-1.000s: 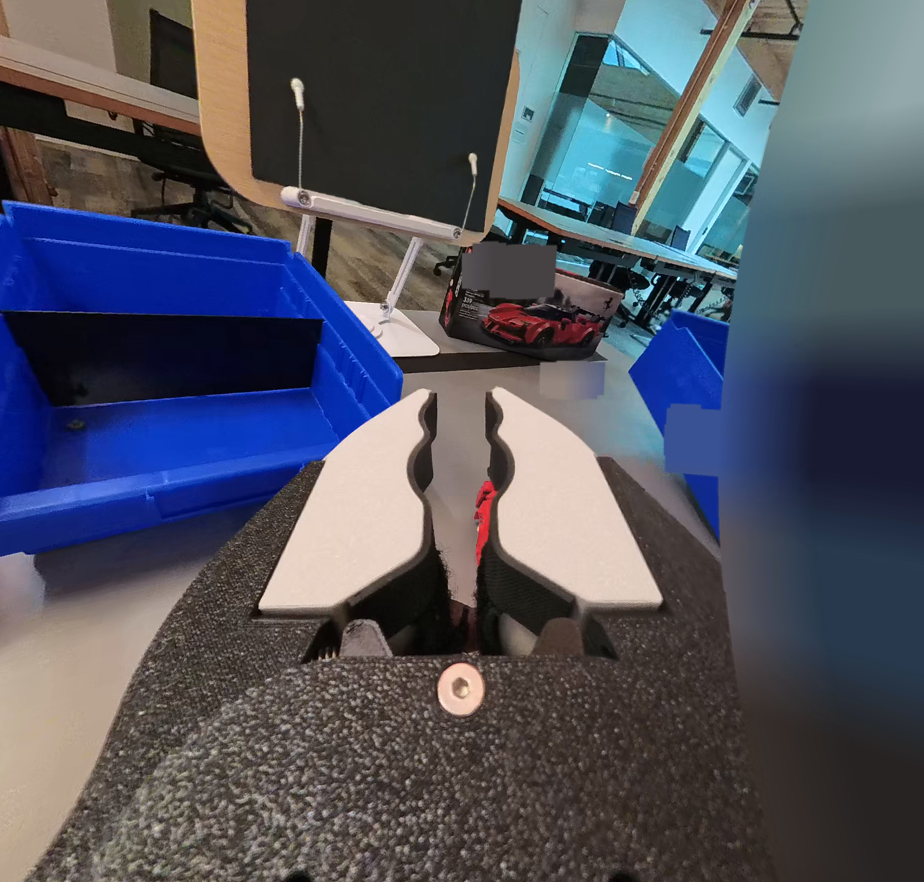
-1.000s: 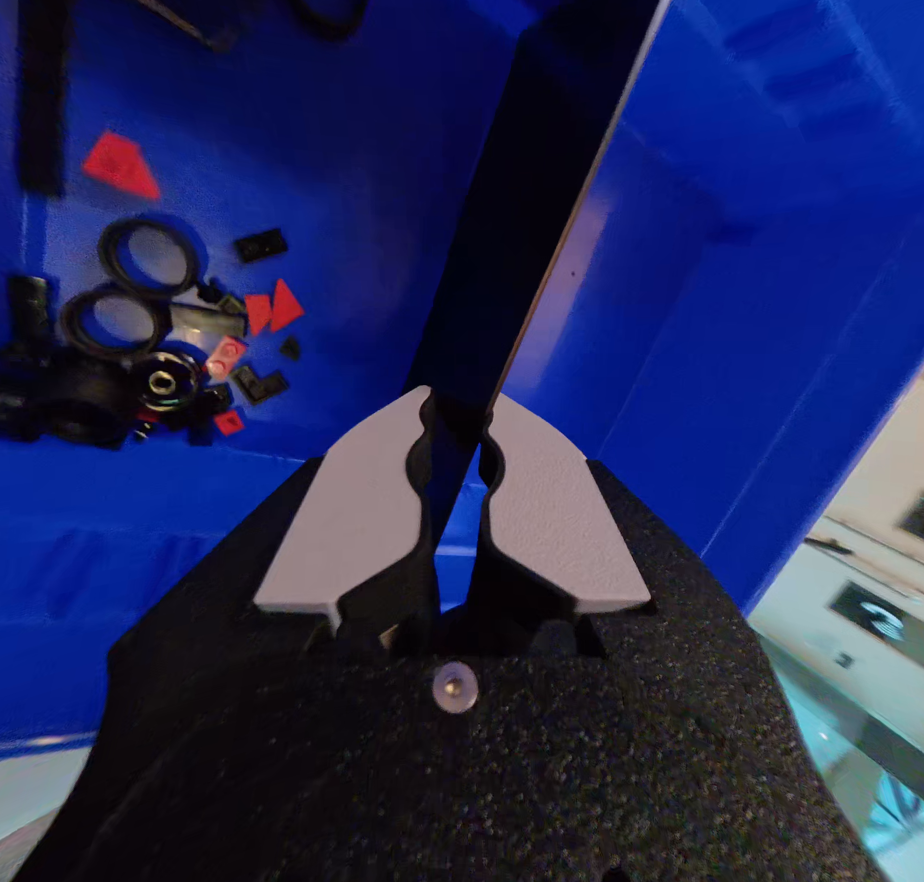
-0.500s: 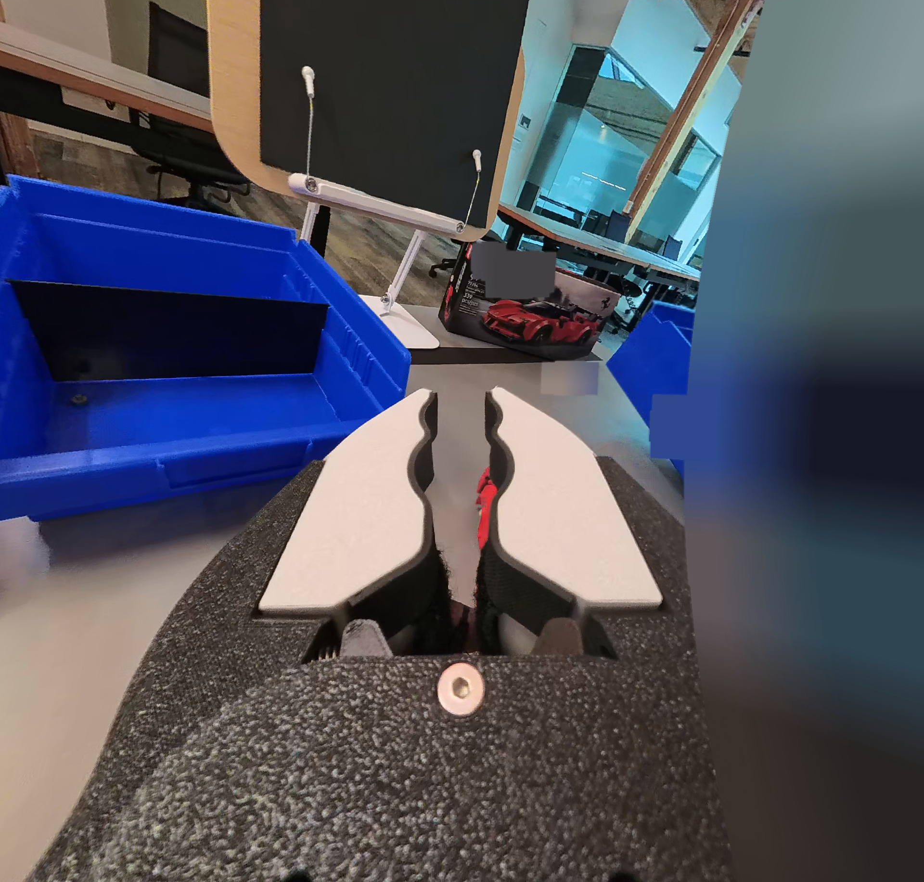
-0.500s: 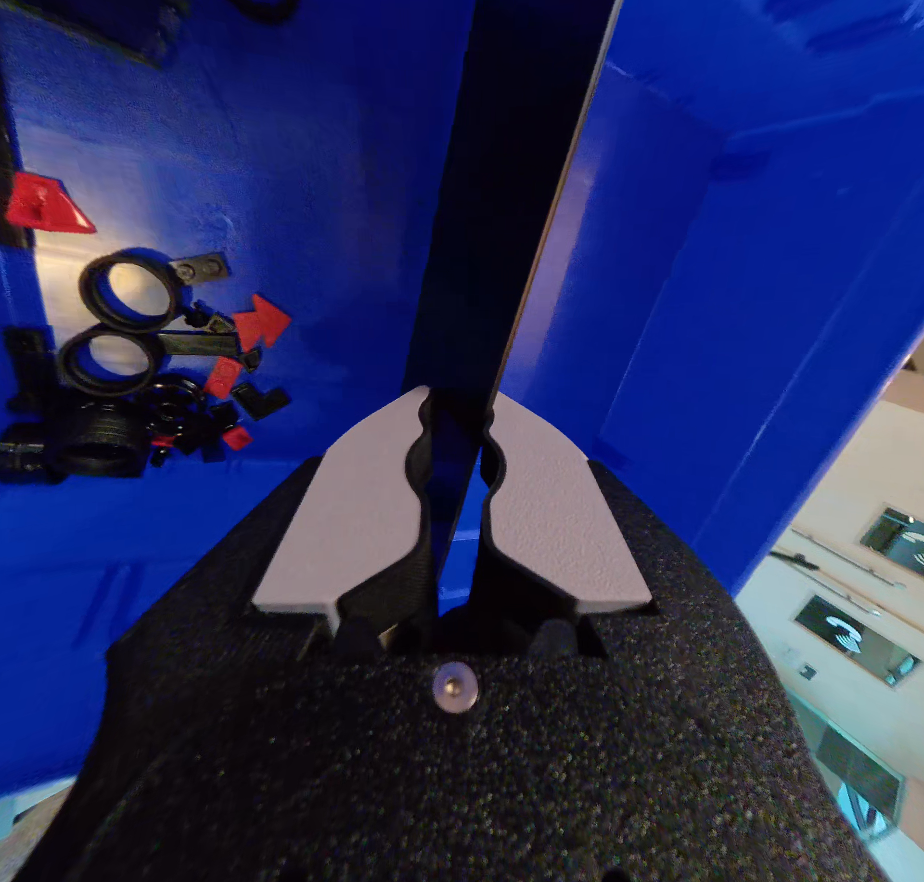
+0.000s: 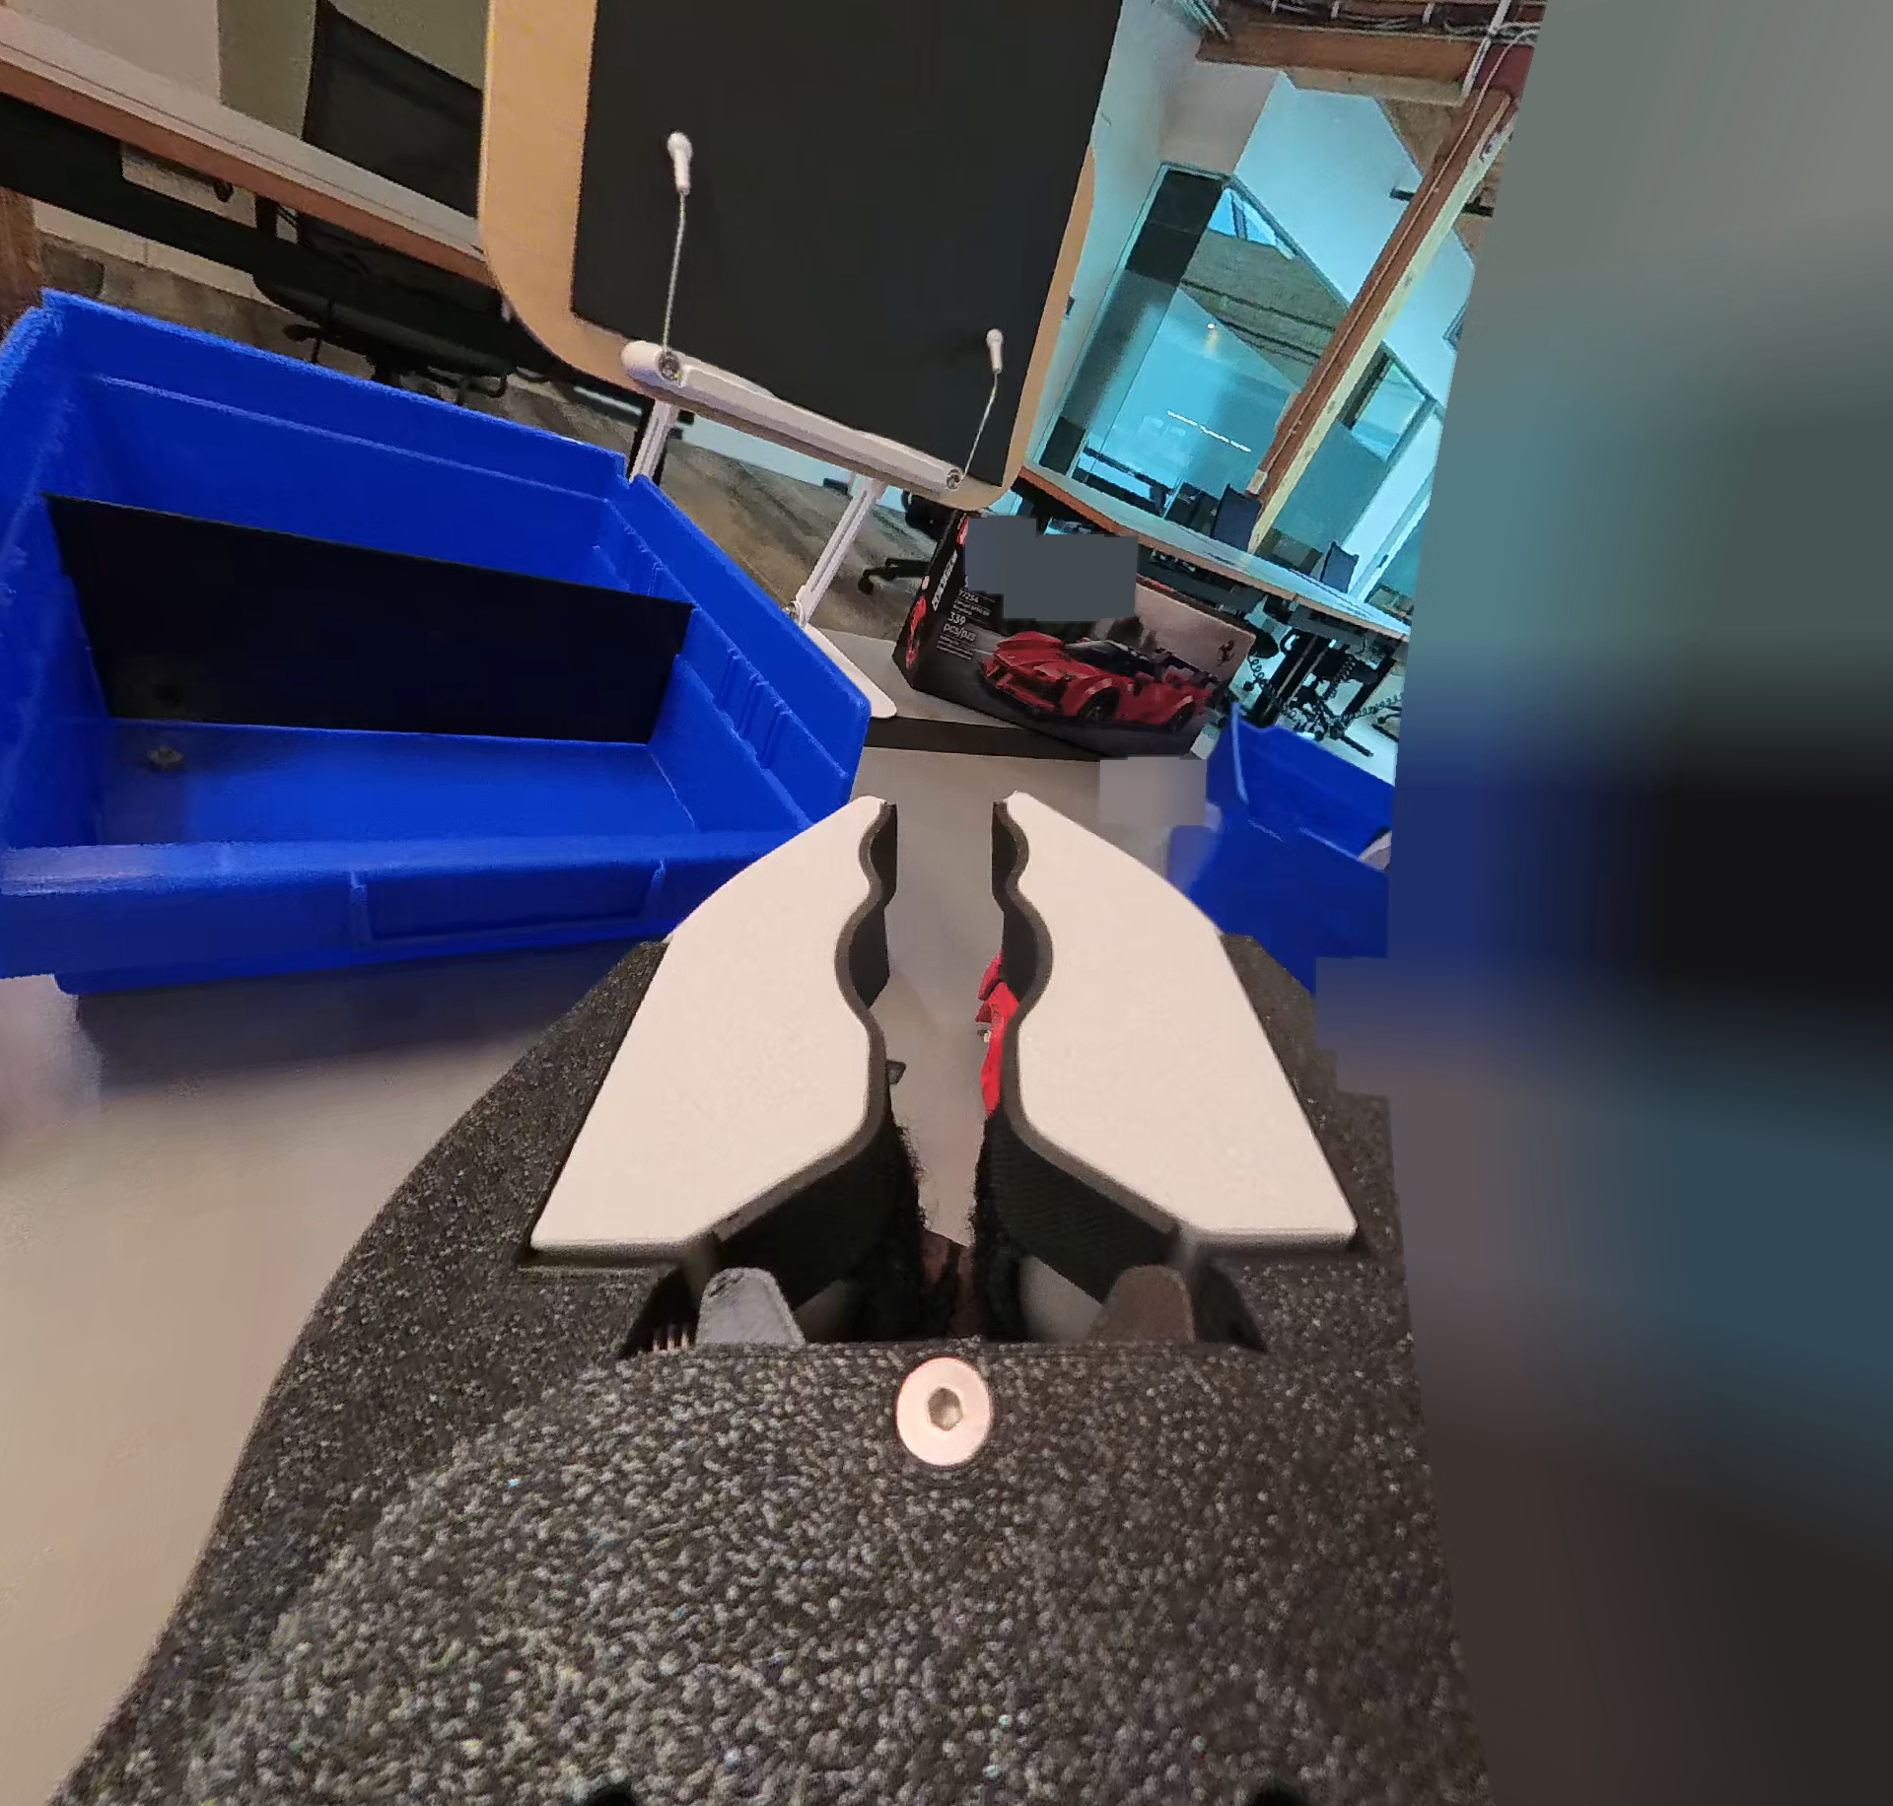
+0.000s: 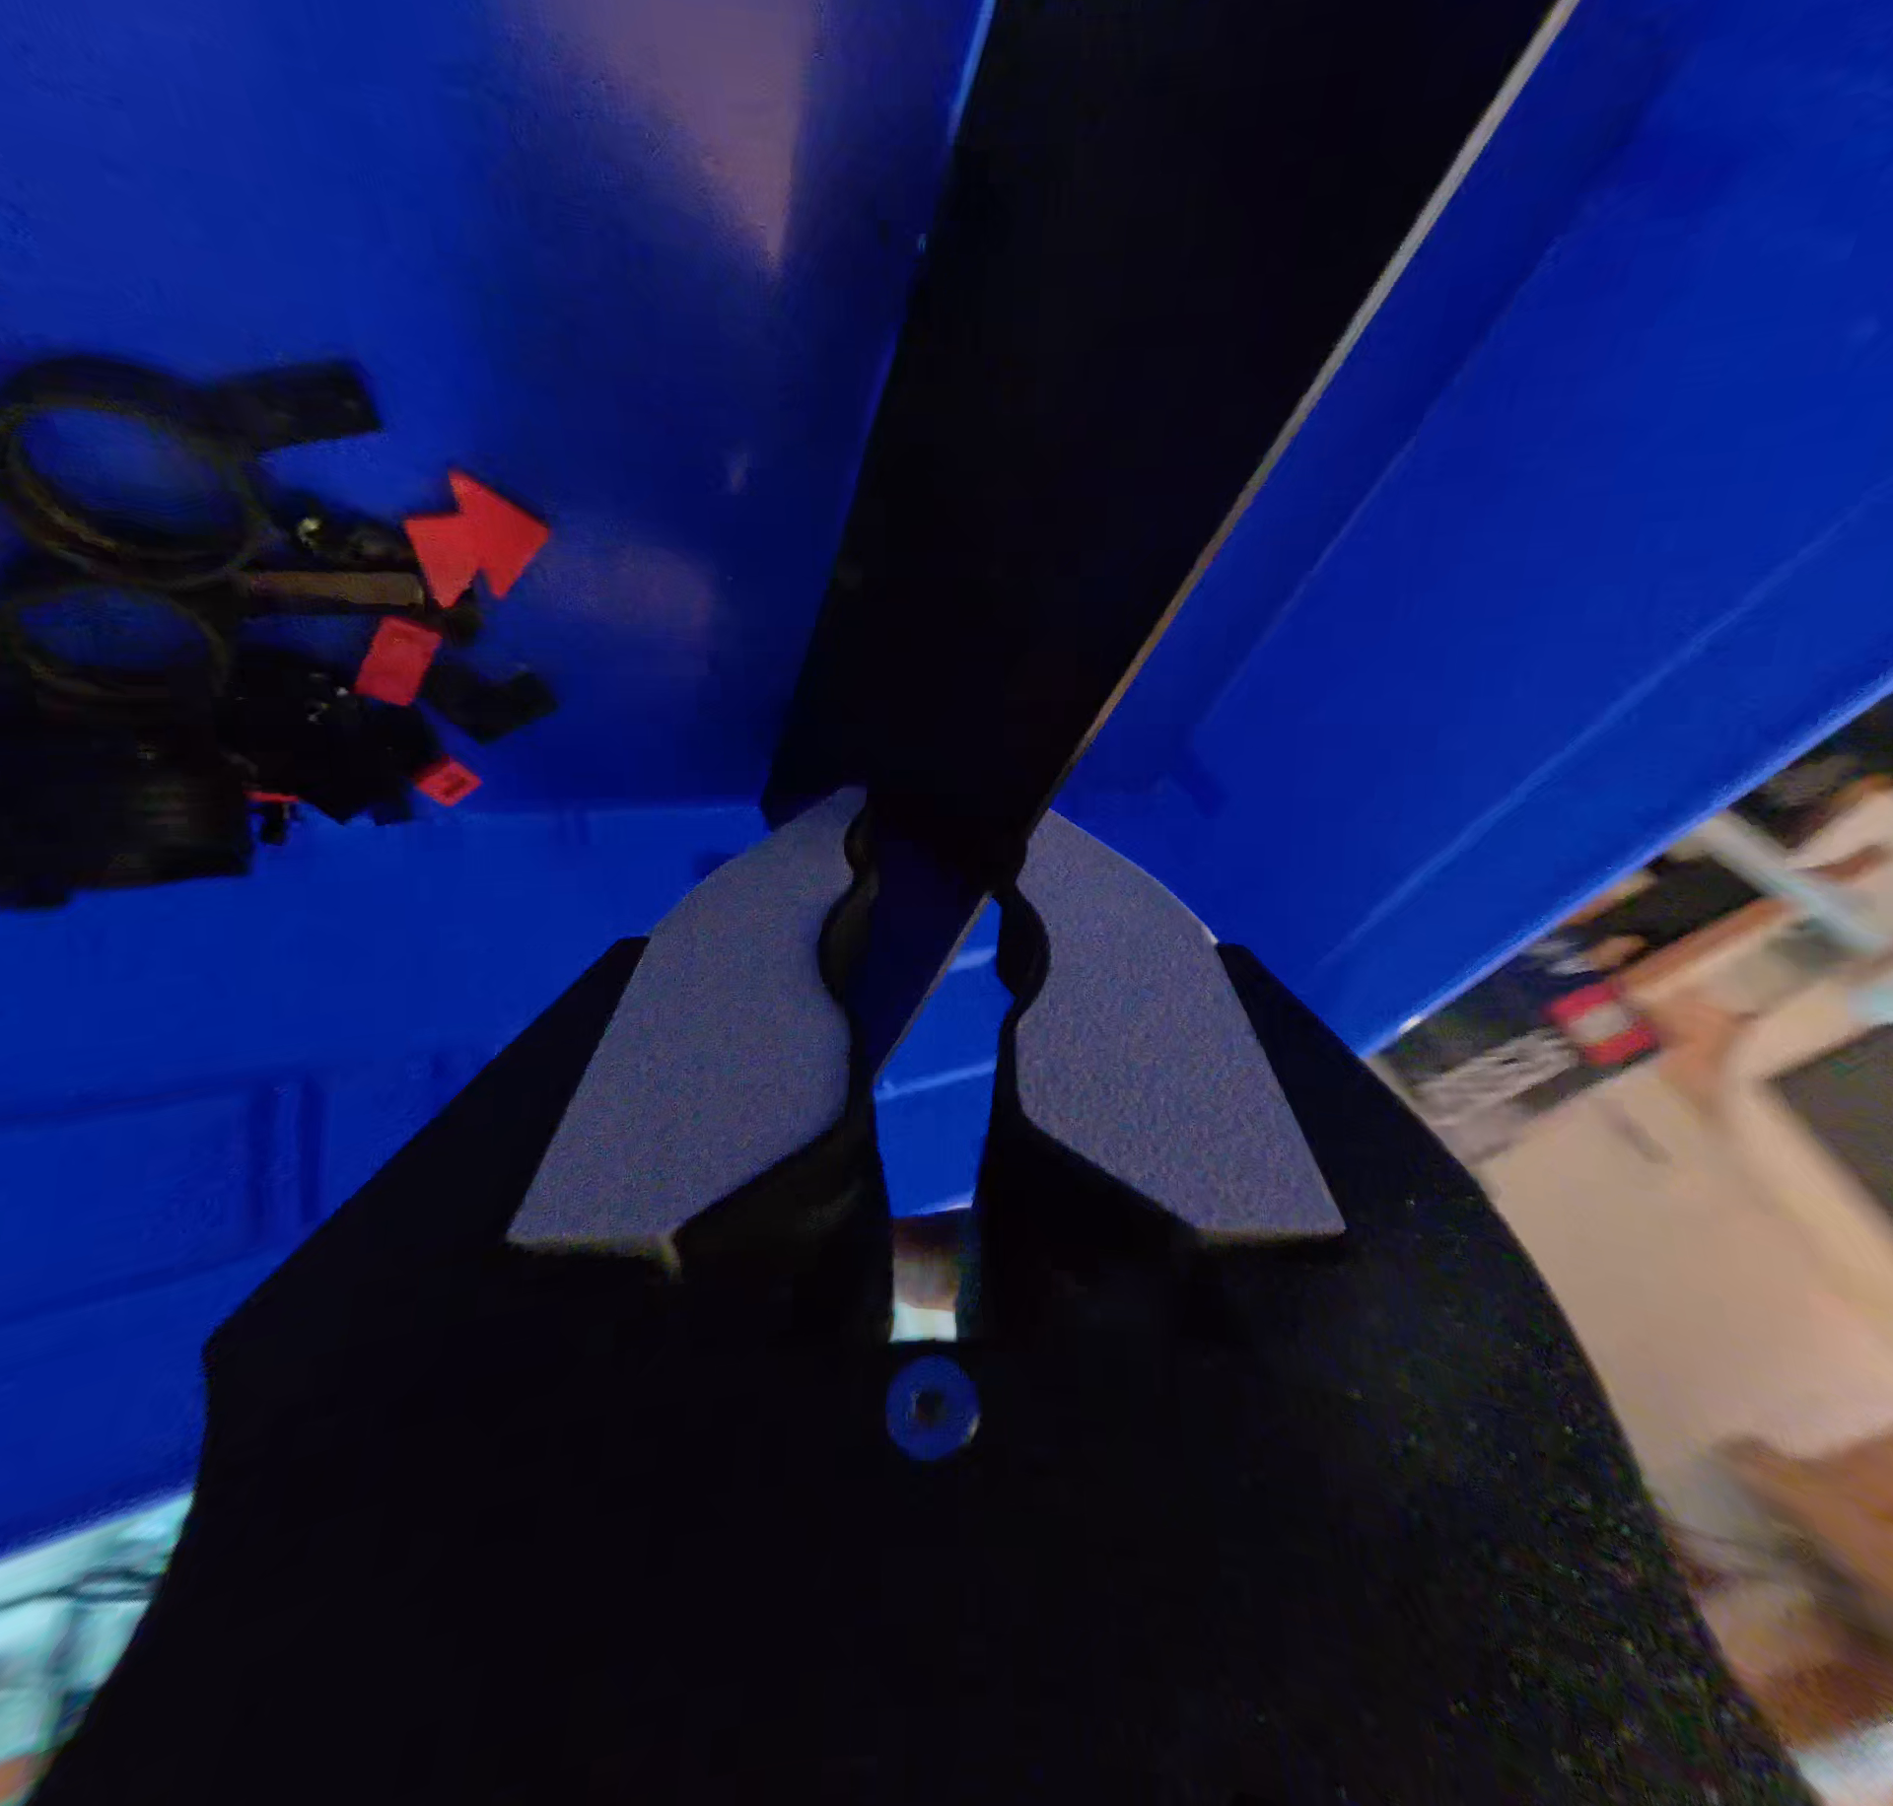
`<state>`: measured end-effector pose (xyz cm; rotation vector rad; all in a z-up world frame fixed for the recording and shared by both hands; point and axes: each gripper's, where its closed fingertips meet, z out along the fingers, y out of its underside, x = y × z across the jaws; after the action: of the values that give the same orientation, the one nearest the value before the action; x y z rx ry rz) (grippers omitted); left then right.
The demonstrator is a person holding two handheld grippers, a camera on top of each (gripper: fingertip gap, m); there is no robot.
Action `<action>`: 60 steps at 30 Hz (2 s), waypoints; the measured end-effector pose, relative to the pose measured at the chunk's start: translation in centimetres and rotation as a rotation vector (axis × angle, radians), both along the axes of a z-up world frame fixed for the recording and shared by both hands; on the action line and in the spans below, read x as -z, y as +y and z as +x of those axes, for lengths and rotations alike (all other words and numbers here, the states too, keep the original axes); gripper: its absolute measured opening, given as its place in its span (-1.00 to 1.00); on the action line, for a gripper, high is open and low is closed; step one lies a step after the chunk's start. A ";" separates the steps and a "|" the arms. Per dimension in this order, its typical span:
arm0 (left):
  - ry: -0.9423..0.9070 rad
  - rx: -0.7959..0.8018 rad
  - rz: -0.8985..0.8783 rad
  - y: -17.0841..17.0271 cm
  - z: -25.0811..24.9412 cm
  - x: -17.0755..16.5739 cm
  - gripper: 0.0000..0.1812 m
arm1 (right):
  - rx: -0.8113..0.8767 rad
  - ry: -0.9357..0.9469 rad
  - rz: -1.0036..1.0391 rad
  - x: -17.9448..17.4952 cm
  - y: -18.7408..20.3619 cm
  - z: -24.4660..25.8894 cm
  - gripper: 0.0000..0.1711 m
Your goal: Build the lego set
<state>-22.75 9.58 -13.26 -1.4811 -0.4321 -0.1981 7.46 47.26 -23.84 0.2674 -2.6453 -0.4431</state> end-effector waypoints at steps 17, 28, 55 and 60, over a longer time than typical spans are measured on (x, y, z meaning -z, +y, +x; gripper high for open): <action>-0.010 -0.025 0.106 -6.2 -0.8 -0.8 -0.81 | 0.811 -0.146 -0.515 -4.2 -0.8 2.4 -0.52; -0.003 -0.024 0.174 -10.5 -0.3 -1.3 -0.81 | 1.022 -0.321 -0.291 1.6 -5.2 -0.3 -0.75; 0.012 -0.098 0.239 -16.7 -1.3 -1.4 -0.81 | 1.242 -0.289 -0.210 3.8 -4.8 -0.9 -0.67; 0.015 -0.093 0.239 -17.0 -1.0 -1.5 -0.81 | 1.226 -0.294 -0.236 4.3 -5.0 -0.9 -0.83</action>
<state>-23.75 -7.38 -11.76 -1.2243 -0.4486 -0.1588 6.60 42.27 -28.19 -1.5174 -2.7968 -0.4384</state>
